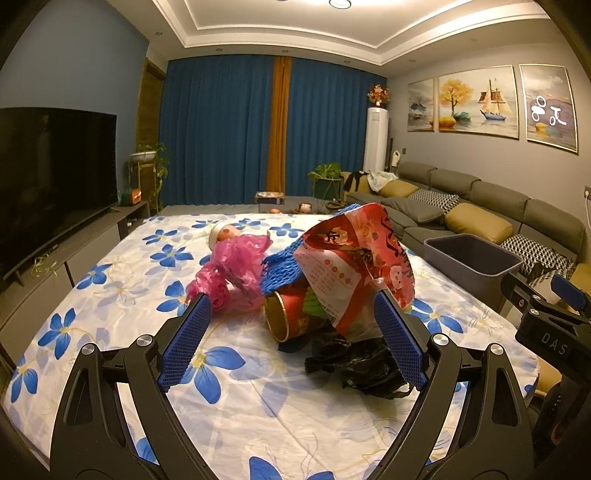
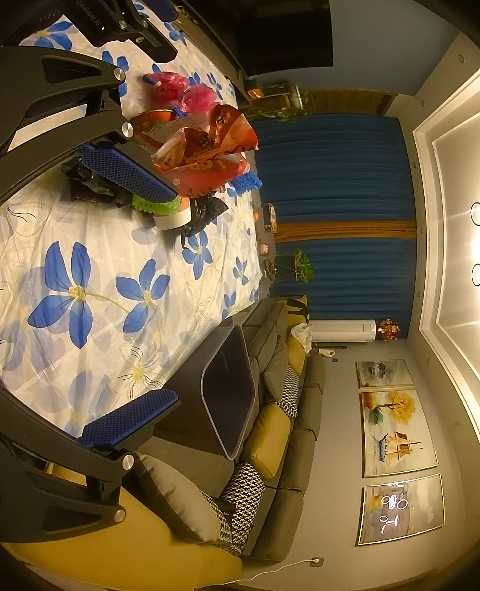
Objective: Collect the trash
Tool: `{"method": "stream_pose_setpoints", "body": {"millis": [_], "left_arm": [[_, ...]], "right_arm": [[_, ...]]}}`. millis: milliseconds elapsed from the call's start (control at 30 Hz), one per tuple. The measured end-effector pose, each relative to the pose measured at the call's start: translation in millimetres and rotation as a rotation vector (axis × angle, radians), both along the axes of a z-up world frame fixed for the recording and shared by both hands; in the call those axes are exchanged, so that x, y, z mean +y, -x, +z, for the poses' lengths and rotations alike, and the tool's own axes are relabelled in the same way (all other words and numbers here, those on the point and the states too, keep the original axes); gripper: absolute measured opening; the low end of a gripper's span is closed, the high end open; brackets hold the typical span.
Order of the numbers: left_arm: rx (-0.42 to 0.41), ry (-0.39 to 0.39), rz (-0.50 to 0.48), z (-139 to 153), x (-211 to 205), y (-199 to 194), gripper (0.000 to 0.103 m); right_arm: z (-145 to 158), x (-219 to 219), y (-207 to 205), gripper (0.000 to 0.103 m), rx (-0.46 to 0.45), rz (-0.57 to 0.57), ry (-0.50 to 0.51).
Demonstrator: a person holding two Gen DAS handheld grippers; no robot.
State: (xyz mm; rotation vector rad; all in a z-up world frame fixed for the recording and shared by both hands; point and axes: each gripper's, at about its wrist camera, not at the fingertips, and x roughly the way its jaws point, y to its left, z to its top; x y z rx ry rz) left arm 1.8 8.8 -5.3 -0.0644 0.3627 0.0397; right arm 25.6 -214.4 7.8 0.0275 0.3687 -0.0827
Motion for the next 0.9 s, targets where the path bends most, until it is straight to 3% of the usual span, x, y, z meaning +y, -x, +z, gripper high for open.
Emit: {"method": "stream_pose_setpoints", "body": {"millis": [700, 900], "left_arm": [[0.002, -0.004, 0.013, -3, 5, -5, 0.088], [0.008, 0.014, 0.071, -5, 27, -12, 0.088]], "right_arm": [[-7, 4, -8, 0.098, 0.018, 0.017, -0.011], [-12, 17, -16, 0.092, 0.019, 0.091, -0.025]]}}
